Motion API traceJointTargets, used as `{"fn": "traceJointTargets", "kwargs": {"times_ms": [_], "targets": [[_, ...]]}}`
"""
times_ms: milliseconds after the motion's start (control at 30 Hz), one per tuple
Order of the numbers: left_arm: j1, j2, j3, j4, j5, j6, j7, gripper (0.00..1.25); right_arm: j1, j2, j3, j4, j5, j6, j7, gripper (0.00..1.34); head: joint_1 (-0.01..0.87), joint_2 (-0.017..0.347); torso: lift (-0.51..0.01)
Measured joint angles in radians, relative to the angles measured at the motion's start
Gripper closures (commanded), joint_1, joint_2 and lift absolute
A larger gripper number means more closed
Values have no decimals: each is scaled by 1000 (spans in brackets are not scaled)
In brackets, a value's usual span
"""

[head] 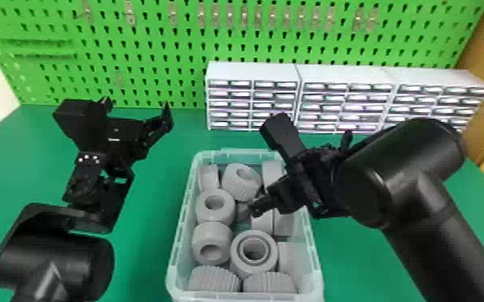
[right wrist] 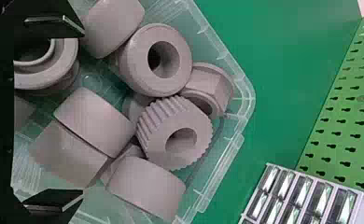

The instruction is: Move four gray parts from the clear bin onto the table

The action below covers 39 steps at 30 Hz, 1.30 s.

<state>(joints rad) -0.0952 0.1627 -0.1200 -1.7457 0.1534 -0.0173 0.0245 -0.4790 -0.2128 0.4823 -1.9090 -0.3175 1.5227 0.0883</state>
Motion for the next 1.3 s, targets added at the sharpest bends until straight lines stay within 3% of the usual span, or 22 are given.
{"fn": "traceJointTargets", "kwargs": {"times_ms": [533,833,967,1133,1300], "targets": [[-2,0,-2,0,1,0,0,48,-10,2,13,23,14,-9,8,93,686,26,-50],[0,-1,2,0,10,0,0,50,-37,13,52,64,64,-44,14,93,686,26,-50],[-2,-3,2,0,12,-1,-1,50,-46,27,70,95,135,-88,78,93,686,26,-50],[-3,-4,0,0,13,-1,-3,50,-40,50,76,154,280,-202,205,93,686,26,-50],[-3,-5,-1,0,14,0,-5,50,-49,58,90,228,324,-285,235,93,686,26,-50]]}}
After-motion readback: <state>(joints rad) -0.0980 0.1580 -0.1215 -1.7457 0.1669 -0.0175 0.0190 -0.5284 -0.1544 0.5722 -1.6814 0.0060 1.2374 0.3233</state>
